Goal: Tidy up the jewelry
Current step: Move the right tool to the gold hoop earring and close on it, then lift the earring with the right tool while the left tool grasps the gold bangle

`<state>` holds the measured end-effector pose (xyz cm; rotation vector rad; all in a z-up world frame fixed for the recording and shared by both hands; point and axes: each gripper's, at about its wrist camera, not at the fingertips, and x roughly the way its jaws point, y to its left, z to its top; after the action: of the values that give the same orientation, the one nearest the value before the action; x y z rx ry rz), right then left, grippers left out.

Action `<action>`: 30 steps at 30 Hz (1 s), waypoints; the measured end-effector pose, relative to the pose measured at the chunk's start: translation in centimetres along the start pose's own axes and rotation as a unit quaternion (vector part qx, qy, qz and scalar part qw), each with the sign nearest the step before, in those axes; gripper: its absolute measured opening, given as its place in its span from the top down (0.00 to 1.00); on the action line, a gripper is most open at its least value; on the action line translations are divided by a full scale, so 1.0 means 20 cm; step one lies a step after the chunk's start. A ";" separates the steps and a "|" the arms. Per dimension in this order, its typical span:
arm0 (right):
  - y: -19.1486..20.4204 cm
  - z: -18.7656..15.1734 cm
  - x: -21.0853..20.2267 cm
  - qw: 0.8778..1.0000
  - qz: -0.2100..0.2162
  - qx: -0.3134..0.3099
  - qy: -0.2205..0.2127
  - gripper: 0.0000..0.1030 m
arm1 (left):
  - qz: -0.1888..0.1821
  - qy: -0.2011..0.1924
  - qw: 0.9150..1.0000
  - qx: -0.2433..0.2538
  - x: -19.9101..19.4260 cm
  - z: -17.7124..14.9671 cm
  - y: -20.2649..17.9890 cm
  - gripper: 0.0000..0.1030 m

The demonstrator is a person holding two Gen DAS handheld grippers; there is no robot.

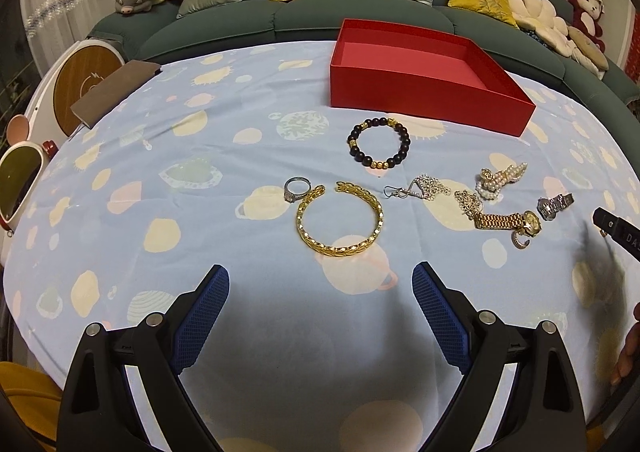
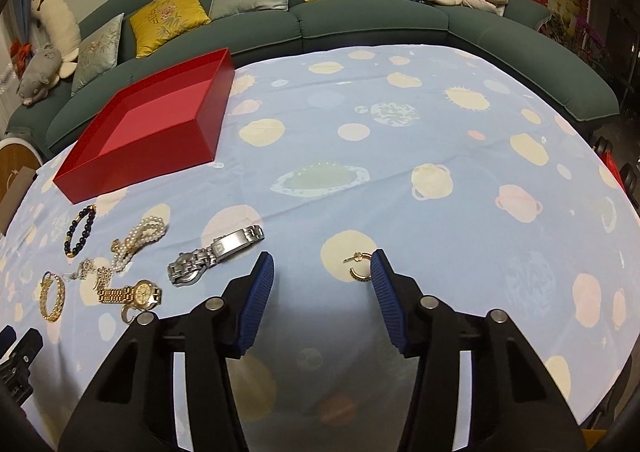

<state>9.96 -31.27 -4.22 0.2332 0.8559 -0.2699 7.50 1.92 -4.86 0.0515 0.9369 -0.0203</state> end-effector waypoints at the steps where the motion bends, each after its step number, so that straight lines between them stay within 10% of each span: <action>1: 0.00 0.00 0.02 1.000 0.000 0.002 0.004 0.54 | -0.001 0.002 1.000 0.000 0.01 0.00 0.00 0.12; 14: -0.04 0.00 0.09 1.000 -0.022 0.000 0.001 0.80 | -0.010 0.016 1.000 -0.001 0.06 0.01 0.00 0.12; 30: 0.15 -0.02 -0.06 0.998 0.050 -0.041 -0.016 0.82 | -0.027 0.024 0.998 -0.042 0.16 0.07 0.09 0.12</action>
<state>9.87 -28.05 -3.32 0.1938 0.8202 -0.1441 10.53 3.72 -6.60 -0.0507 0.9857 -0.0289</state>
